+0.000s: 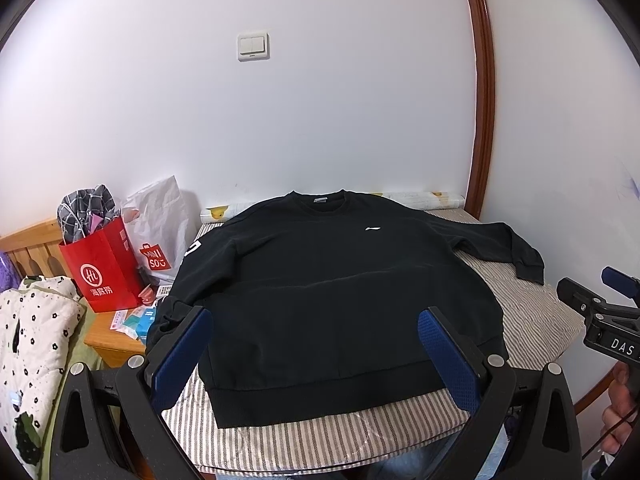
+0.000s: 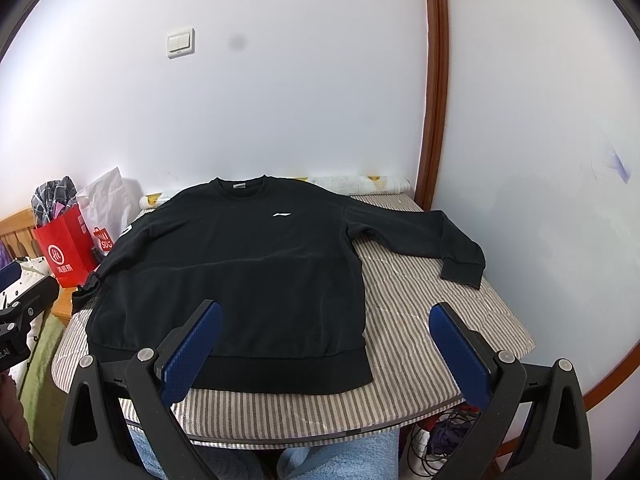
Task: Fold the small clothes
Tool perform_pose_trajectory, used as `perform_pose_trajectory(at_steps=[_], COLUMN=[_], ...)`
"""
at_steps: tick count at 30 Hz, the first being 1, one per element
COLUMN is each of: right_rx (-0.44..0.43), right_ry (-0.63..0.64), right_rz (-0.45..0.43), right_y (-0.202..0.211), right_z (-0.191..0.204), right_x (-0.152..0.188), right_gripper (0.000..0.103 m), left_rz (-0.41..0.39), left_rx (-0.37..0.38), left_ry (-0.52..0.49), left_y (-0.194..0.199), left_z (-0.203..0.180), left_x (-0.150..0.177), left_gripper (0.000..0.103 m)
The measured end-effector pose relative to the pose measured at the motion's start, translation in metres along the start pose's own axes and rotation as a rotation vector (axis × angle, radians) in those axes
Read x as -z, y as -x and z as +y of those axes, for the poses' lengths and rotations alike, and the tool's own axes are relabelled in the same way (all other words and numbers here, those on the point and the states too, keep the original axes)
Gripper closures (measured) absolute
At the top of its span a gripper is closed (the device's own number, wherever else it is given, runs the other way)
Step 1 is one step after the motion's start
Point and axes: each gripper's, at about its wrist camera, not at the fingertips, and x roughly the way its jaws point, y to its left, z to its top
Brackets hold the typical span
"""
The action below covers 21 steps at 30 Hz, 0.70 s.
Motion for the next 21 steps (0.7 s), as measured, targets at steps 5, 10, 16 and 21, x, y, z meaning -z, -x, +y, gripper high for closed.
perform_pose_trajectory(at_steps=[5,10,16,21], right_rx=[-0.001,0.003,0.001,-0.028], right_ry=[0.004,0.010,0.010,0.006], right_rz=[-0.007,-0.014,-0.008,-0.006], right_y=[0.002,0.004,-0.002,-0.013], right_z=[0.001,0.003,0.004,0.009], right_x=[0.001,0.002,0.001,0.002], right_gripper=[0.001,0.001,0.001,0.001], left_rz=[-0.001,0.001,0.001,0.007], left_rx=[0.005,0.013,0.022,0.014], left_ry=[-0.002,0.000,0.004,0.011], left_y=[0.000,0.000,-0.006,-0.014], left_z=[-0.002,-0.002,0.002,0.008], left_x=[-0.002,-0.007,-0.005,-0.002], left_gripper=[0.000,0.000,0.000,0.000])
